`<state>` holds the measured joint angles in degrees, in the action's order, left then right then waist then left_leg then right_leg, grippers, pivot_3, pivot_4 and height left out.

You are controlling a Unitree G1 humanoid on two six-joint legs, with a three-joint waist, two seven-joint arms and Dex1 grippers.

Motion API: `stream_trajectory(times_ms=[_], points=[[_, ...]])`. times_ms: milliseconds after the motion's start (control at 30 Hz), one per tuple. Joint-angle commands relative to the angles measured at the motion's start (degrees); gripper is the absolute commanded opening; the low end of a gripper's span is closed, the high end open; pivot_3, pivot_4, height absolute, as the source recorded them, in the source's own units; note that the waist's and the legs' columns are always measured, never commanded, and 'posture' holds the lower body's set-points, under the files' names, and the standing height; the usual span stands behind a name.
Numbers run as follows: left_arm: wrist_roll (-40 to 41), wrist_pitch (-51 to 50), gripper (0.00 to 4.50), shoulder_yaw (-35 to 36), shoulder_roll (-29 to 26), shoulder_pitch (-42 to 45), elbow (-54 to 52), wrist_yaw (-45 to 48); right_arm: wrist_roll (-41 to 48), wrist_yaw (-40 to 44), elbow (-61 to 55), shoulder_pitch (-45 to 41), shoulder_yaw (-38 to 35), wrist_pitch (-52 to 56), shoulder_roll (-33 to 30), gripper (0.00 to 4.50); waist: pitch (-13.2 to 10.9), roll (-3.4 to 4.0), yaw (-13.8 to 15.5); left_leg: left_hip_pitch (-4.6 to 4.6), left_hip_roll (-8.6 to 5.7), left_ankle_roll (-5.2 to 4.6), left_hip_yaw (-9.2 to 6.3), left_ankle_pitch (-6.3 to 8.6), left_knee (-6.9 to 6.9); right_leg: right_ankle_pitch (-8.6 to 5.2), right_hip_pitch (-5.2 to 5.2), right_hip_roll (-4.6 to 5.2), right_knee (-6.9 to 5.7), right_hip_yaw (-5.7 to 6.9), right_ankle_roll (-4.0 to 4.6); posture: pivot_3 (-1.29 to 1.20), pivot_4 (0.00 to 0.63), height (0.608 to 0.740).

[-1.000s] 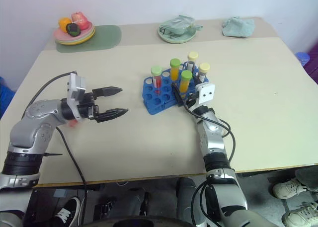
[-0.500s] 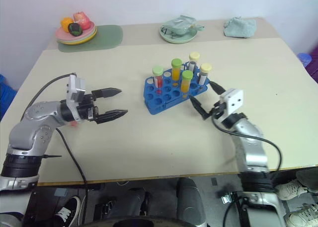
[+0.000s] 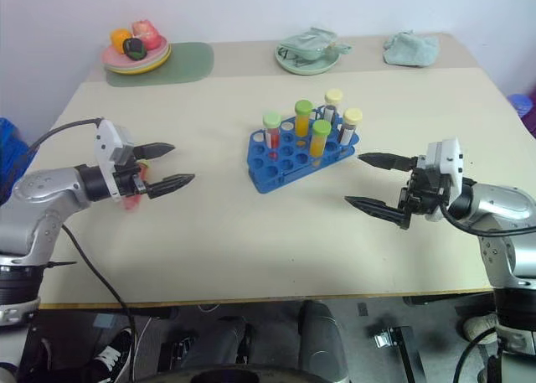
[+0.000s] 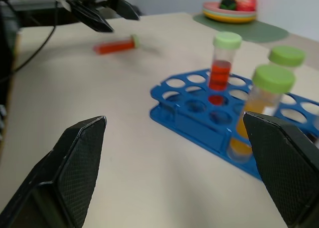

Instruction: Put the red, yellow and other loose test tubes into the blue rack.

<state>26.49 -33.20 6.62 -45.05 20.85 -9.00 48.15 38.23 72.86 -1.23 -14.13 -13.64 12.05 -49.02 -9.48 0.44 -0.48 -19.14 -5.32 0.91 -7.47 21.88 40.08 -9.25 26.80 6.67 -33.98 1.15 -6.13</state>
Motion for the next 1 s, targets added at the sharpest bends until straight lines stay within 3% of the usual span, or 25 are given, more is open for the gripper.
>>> stream_trajectory(times_ms=[33,200,533,800,1000], points=[[-3.19,-2.13,4.5,2.55,-2.05,1.98,-2.0,-5.39,-2.2,1.26,1.92,-2.02,0.59,-2.55,0.97,4.47,0.0,-0.01,0.06,0.0,0.0,0.0,-0.01,0.0,0.0,0.0,0.0,0.0,0.0,0.0,0.0,0.0,0.15,0.74],[-7.62,-23.01,4.5,1.28,-6.48,7.92,-1.83,-16.48,-2.91,2.31,3.54,-4.03,2.06,-2.14,2.82,4.47,-0.04,-0.06,-0.06,-0.03,-0.01,0.01,-0.03,0.0,-0.01,0.0,0.02,0.01,-0.06,0.01,0.0,0.0,0.15,0.74],[-5.55,-53.31,4.5,-2.0,-6.84,23.03,4.39,-19.43,-4.86,1.93,5.35,-7.2,4.11,-1.95,5.46,4.47,-0.04,-0.06,-0.18,-0.09,-0.04,0.03,-0.11,-0.01,0.03,0.0,0.04,0.01,-0.11,0.05,-0.01,0.0,0.15,0.74],[-6.51,-59.17,4.5,-2.78,-3.88,33.98,22.94,-21.92,-5.27,0.9,4.85,-6.75,4.11,-1.37,6.43,4.47,-0.04,-0.07,-0.17,-0.11,-0.08,0.05,-0.15,-0.03,0.04,0.0,0.06,0.01,-0.11,0.07,-0.01,0.0,0.15,0.74],[-6.22,-59.18,4.5,-11.89,-6.18,39.19,31.19,-18.9,-5.51,-0.04,3.49,-5.99,4.26,-0.81,6.63,4.47,-0.04,-0.06,-0.35,-0.12,-0.14,0.08,-0.16,-0.04,0.03,0.0,0.11,0.02,-0.14,0.07,-0.02,0.0,0.15,0.74]])
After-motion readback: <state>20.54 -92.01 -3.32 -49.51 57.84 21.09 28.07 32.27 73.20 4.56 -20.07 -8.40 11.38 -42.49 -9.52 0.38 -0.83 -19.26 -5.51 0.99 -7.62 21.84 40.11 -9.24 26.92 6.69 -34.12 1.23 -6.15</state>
